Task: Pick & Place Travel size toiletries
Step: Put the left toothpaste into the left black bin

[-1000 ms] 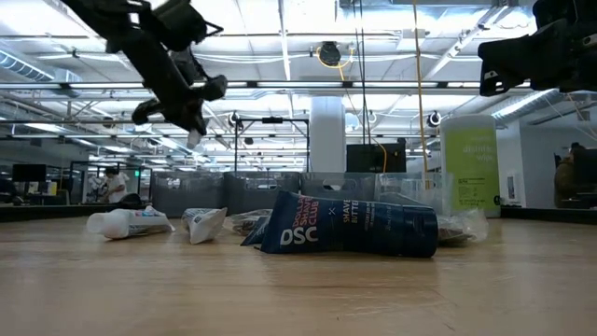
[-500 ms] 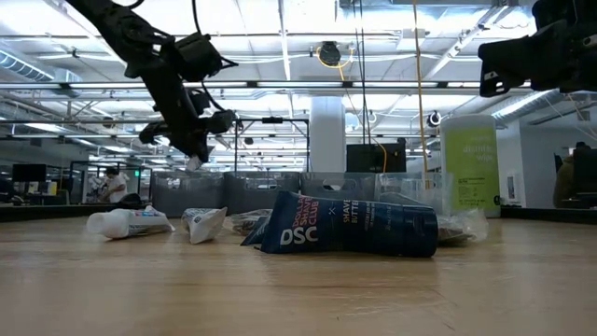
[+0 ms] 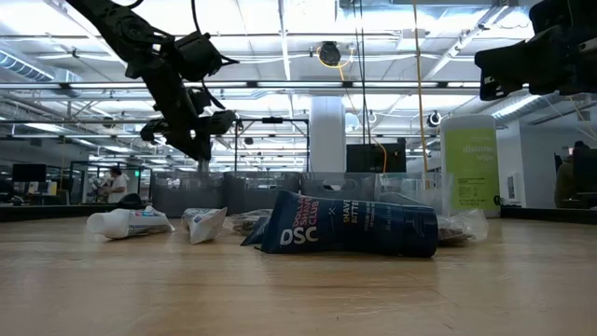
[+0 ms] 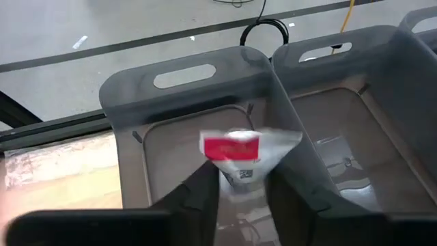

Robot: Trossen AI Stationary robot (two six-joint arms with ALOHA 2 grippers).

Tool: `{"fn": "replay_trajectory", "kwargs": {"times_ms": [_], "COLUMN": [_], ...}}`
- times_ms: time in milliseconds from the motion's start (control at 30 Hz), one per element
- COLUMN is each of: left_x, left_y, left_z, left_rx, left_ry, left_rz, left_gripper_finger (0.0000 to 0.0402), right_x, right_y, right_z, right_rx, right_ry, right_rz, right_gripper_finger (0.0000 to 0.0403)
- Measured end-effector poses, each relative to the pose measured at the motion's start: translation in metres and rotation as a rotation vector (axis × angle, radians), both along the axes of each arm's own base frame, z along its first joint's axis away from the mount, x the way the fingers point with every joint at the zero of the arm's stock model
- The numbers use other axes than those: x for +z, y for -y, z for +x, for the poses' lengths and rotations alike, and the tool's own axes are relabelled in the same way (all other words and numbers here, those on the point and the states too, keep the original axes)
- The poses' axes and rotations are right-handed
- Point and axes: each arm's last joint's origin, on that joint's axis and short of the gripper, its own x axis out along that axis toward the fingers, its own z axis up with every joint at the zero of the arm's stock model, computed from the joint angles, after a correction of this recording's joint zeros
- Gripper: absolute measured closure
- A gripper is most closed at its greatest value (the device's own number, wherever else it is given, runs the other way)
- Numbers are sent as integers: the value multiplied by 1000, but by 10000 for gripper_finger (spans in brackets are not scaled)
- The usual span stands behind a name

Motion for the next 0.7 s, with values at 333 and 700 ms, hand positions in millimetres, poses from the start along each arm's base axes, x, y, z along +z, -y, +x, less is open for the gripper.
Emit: {"fn": "replay_trajectory", "kwargs": {"times_ms": [333,700], "left_x": [12,30], "left_y": [5,54], "left_z": [0,7], "left_rx": [-194,-618], "left_ry": [-27,145], "left_rz": [25,-178], "left_gripper_finger": [207,203], "right_x": [-1,-1], "right_y": [0,0], "right_z": [0,0], "right_rx": [-5,-5], "right_ry": [-10,-10], "right_rz": [-1,-1], "right_gripper_finger": [399,399]}}
